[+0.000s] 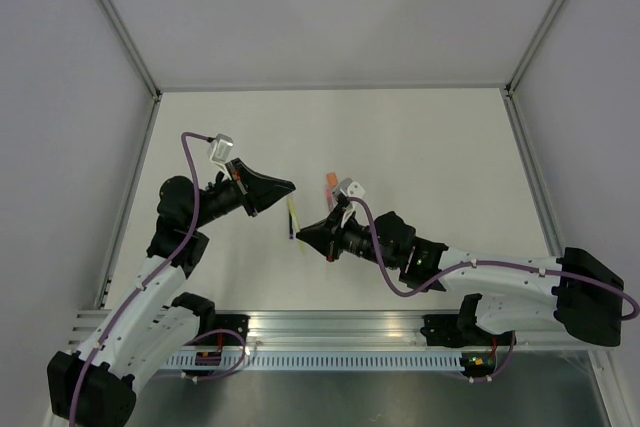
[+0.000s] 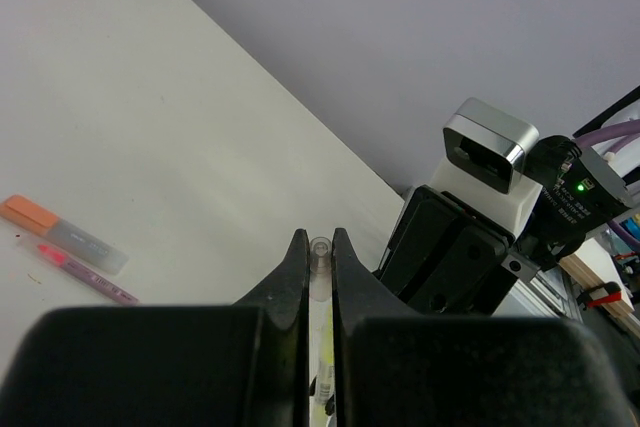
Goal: Insert the pens into the pen caps
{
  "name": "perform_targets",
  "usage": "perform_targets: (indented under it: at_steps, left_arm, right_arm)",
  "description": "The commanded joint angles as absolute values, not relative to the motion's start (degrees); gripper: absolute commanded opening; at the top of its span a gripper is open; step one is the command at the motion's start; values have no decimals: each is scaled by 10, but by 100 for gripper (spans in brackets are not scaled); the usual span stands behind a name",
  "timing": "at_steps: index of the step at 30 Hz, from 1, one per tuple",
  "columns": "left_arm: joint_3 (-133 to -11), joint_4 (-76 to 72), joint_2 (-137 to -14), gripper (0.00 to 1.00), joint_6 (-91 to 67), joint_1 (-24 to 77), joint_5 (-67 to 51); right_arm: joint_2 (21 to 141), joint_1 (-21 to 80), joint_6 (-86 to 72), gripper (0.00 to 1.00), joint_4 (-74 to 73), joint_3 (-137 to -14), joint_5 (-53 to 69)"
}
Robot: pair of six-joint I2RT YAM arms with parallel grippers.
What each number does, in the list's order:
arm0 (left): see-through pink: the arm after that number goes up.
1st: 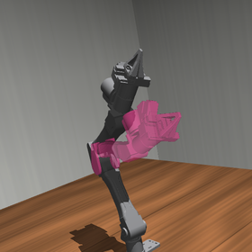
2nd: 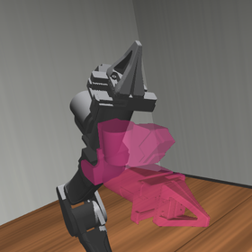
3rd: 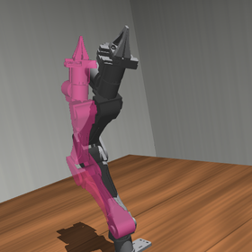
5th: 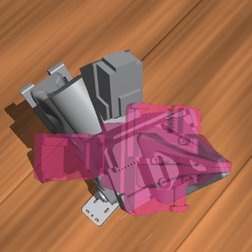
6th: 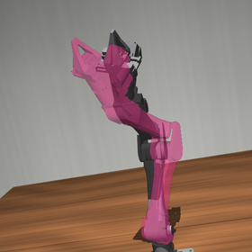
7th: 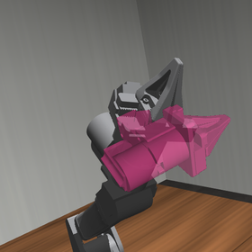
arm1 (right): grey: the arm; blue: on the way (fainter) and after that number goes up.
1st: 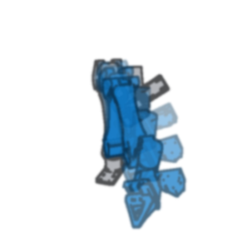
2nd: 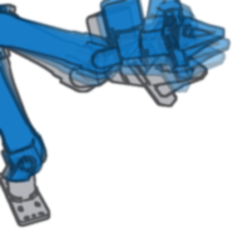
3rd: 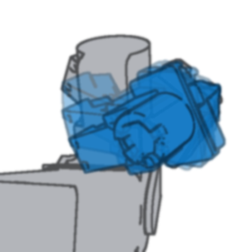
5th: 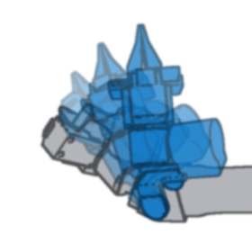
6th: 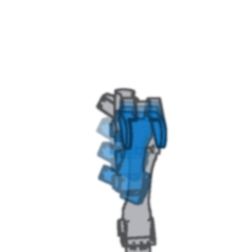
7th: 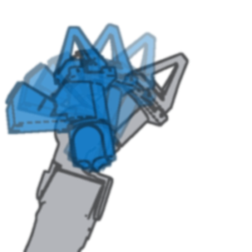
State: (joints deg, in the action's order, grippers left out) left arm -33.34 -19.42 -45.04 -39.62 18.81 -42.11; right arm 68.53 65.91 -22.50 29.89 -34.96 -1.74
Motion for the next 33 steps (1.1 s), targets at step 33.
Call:
perform_targets:
  at_steps: [33]
  left_arm:
    - [-359,-191,-444,2,-422,186,-410]
  right_arm:
    - [667,663,-217,0,295,-347,-22]
